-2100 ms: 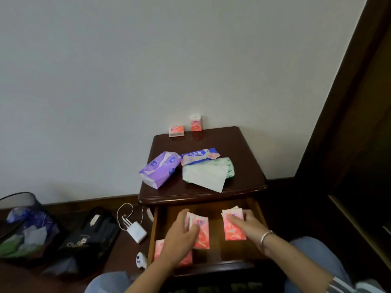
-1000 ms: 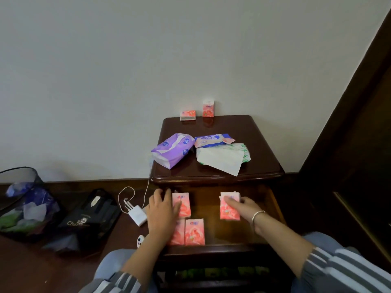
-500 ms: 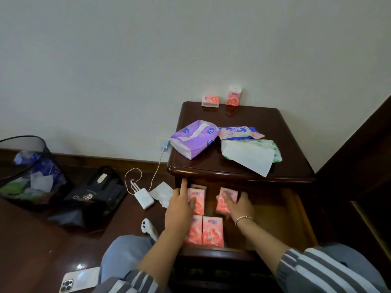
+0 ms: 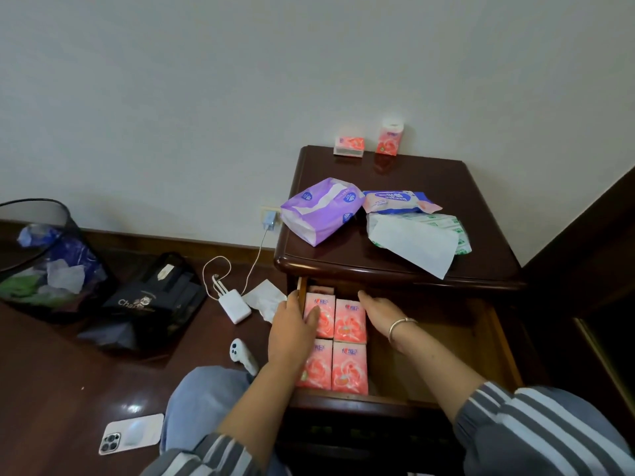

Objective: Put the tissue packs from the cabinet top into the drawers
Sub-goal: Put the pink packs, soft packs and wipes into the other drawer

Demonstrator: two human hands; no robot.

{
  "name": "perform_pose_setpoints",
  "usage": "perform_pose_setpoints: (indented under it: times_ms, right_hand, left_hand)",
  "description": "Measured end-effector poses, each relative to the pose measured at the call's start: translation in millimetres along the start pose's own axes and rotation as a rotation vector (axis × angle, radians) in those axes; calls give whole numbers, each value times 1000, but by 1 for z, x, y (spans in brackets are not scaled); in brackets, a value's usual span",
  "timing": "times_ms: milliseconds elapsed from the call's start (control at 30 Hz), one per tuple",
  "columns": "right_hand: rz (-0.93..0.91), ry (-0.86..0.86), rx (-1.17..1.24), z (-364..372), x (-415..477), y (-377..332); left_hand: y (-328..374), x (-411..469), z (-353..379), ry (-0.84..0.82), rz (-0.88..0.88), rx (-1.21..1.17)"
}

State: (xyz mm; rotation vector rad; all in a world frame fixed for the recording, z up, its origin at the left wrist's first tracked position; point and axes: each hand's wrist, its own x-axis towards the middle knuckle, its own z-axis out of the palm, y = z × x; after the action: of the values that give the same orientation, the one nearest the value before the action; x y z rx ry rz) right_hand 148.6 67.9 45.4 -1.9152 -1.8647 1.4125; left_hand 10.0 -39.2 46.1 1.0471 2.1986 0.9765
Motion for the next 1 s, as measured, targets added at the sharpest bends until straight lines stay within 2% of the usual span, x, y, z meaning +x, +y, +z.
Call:
perform_pose_setpoints:
  times_ms: [100,200,300,400,633,767,900,1000]
  right_hand:
    - [-130,16,191,-1,2,1]
    - [-144,-11,263,5,5,-1]
    - [-166,-111,317,14,10,-8]
    - [-149,-191,316,21,15,-9]
    - [-57,-232,256,16,14,-5]
    - [-51,-116,504,14,13,0]
    - [-44,-97,641,21,8,0]
    - [-6,50,789,27,5,-3]
  left_hand:
    - [0,-1,0,2,5,-5]
    - [0,0,-1,6,13,-8]
    - [-1,1,0,5,13,0]
    - [-3,1,1,-1,8,-1]
    - [-2,0,0,-9,-3,-19]
    - [-2,-1,0,-7,0,-27]
    - [-3,0,0,-15,-5,-36]
    - [-4,-1,0,-27,-8,-36]
